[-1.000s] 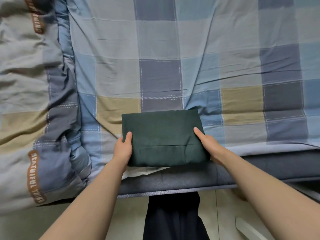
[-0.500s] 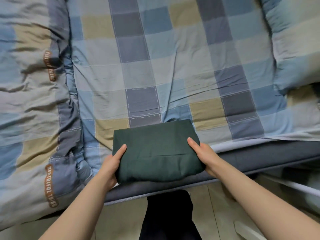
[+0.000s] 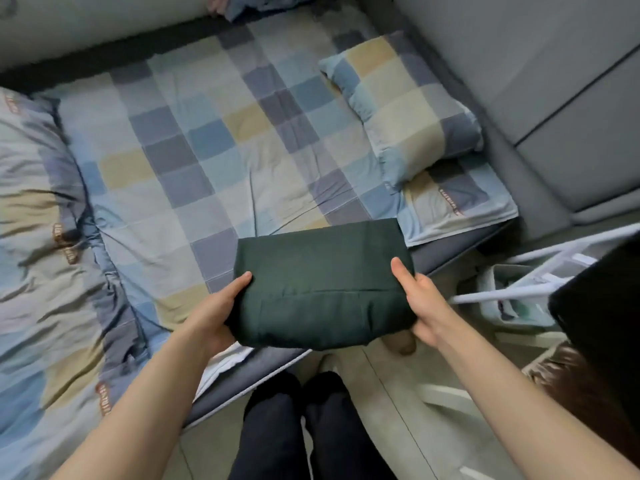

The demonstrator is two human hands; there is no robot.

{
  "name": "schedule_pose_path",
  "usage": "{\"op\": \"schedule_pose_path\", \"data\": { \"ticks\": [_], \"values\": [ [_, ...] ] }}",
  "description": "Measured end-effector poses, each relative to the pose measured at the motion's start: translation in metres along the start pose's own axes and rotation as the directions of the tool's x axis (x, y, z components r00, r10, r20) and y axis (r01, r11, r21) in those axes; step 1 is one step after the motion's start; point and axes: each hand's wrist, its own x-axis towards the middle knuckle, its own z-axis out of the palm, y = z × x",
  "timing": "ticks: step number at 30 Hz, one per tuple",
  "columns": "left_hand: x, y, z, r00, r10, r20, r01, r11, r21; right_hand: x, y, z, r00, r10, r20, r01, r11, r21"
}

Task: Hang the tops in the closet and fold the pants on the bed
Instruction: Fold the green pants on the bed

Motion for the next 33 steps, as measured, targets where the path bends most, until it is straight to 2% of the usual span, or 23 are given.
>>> {"op": "schedule_pose_path", "data": {
  "ticks": [3, 5, 7, 9, 11, 14, 16, 21, 25, 29, 33],
  "values": [
    [-0.016, 0.006, 0.019, 0.993, -0.115, 0.015, 0.11, 0.975, 0.194, -0.035, -0.007, -0.015, 0.995, -0.045, -0.09, 0.053, 0.995, 0.087],
    [-0.022, 0.016, 0.027, 0.962, -0.255, 0.1, 0.219, 0.935, 0.28, -0.055, -0.009, -0.021, 0.985, -0.084, -0.148, 0.104, 0.986, 0.132],
    [-0.025, 0.027, 0.036, 0.908, -0.357, 0.219, 0.287, 0.911, 0.295, -0.077, -0.008, -0.023, 0.973, -0.119, -0.198, 0.156, 0.971, 0.18],
    [-0.029, 0.036, 0.048, 0.877, -0.395, 0.273, 0.312, 0.901, 0.303, -0.096, -0.001, -0.024, 0.961, -0.12, -0.248, 0.182, 0.952, 0.245],
    [-0.035, 0.039, 0.063, 0.867, -0.376, 0.326, 0.267, 0.904, 0.333, -0.118, 0.011, -0.028, 0.937, -0.119, -0.33, 0.222, 0.929, 0.296],
    [-0.042, 0.039, 0.084, 0.874, -0.29, 0.39, 0.147, 0.922, 0.357, -0.143, 0.028, -0.033, 0.918, -0.096, -0.385, 0.244, 0.902, 0.355],
    [-0.05, 0.035, 0.099, 0.851, -0.281, 0.443, 0.074, 0.9, 0.43, -0.165, 0.046, -0.04, 0.908, -0.087, -0.411, 0.265, 0.877, 0.401],
    [-0.069, 0.012, 0.139, 0.743, -0.369, 0.558, -0.085, 0.776, 0.626, -0.225, 0.09, -0.061, 0.862, -0.066, -0.502, 0.332, 0.822, 0.463],
    [-0.091, -0.019, 0.177, 0.644, -0.483, 0.593, -0.173, 0.664, 0.728, -0.274, 0.126, -0.077, 0.809, -0.033, -0.587, 0.384, 0.785, 0.486],
    [-0.12, -0.07, 0.217, 0.63, -0.556, 0.542, -0.234, 0.529, 0.816, -0.329, 0.171, -0.09, 0.747, -0.018, -0.665, 0.468, 0.725, 0.505],
    [-0.15, -0.136, 0.252, 0.656, -0.564, 0.501, -0.321, 0.392, 0.862, -0.384, 0.22, -0.101, 0.706, -0.006, -0.708, 0.528, 0.672, 0.52]
  ]
}}
